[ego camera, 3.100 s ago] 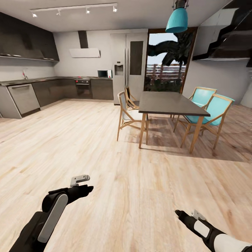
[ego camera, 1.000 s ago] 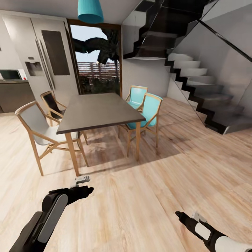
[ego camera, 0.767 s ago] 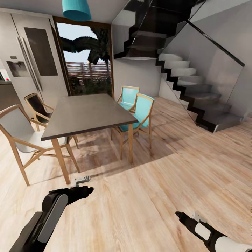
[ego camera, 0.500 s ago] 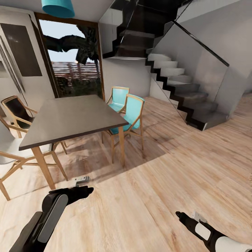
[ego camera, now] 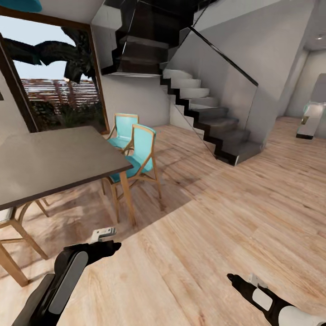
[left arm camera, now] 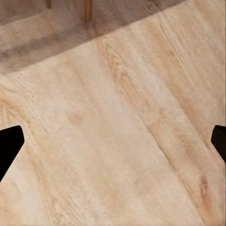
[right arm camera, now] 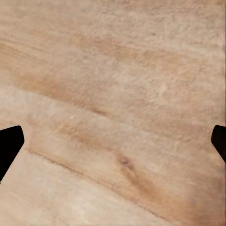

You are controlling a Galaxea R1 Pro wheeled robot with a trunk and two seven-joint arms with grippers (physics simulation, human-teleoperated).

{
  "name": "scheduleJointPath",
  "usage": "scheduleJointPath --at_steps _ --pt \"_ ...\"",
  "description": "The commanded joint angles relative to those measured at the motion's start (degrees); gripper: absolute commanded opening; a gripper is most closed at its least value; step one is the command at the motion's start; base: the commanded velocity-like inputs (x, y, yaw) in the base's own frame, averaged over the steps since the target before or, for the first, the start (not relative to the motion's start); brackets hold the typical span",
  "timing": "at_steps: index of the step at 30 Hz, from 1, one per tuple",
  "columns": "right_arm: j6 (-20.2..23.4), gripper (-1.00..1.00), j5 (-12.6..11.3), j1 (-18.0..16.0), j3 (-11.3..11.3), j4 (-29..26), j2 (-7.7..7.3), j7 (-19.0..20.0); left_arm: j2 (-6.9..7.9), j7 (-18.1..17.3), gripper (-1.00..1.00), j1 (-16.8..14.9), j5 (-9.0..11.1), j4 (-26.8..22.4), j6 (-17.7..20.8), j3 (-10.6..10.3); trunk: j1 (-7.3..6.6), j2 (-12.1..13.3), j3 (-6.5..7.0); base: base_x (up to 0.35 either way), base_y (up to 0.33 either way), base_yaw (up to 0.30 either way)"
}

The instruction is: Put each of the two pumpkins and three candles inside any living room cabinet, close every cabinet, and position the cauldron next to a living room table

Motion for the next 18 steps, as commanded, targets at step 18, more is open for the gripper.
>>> scheduleJointPath --at_steps 18 --pt "0.18 1.00 -0.47 -0.03 0.36 -0.01 -0.02 -0.11 0.05 0.60 1.00 -0.04 0.51 -0.08 0.15 -0.09 0.02 -0.02 -0.06 0.256 -0.147 -0.300"
